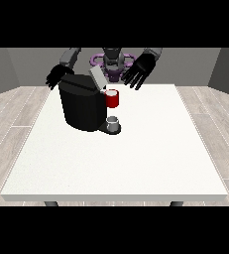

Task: Insert the coffee pod into the coffee machine and close the lid

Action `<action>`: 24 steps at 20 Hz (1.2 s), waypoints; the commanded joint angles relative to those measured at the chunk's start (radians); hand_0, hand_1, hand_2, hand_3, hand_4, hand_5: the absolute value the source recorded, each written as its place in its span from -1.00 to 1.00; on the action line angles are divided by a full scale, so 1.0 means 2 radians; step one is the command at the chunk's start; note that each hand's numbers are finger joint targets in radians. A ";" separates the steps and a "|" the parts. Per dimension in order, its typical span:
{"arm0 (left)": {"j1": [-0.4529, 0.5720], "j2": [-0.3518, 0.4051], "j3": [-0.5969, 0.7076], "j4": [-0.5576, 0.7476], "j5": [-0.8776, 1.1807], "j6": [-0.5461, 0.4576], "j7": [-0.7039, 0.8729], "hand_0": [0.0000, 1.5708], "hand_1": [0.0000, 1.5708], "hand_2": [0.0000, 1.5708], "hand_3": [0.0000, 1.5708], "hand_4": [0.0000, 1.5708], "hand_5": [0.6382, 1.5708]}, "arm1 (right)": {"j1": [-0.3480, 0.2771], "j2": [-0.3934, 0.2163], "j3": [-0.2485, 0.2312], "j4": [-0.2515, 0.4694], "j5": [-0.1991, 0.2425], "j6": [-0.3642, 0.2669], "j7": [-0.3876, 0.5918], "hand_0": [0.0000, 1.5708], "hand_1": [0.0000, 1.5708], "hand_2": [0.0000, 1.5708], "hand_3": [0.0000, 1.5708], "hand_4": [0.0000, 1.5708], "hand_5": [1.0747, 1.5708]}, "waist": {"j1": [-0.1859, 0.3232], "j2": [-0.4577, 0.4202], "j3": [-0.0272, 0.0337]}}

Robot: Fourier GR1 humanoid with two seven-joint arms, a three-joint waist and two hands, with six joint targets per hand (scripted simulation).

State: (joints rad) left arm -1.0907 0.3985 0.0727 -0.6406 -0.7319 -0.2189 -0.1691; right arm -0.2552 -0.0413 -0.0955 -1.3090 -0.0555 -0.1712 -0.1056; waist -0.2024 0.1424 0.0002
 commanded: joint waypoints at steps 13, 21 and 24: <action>0.175 -0.130 0.133 -0.015 0.192 -0.013 -0.038 -1.00 -1.00 -1.00 -1.00 -1.00 1.00 | 0.106 -0.049 -0.016 -0.011 -0.011 0.043 0.016 -1.00 -1.00 -1.00 -1.00 -0.53 1.00 | 0.093 -0.181 -0.0003; 0.235 -0.150 0.147 -0.029 0.229 -0.017 -0.036 -1.00 -1.00 -1.00 -1.00 -1.00 1.00 | 0.050 -0.051 0.024 -0.082 -0.001 0.058 0.058 -1.00 -1.00 -1.00 -1.00 -1.00 1.00 | 0.118 -0.194 -0.0002; 0.263 -0.169 0.139 -0.050 0.246 -0.036 -0.035 -1.00 -1.00 -1.00 -1.00 -1.00 1.00 | 0.041 -0.064 0.005 -0.078 -0.023 0.076 0.072 -1.00 -1.00 -1.00 -1.00 -1.00 1.00 | 0.138 -0.194 0.0000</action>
State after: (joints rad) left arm -0.6296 0.1050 0.3654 -0.7021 -0.2722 -0.2635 -0.2439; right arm -0.1465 -0.1482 -0.0688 -1.4547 -0.0794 -0.0425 0.0107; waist 0.0294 -0.2336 -0.0004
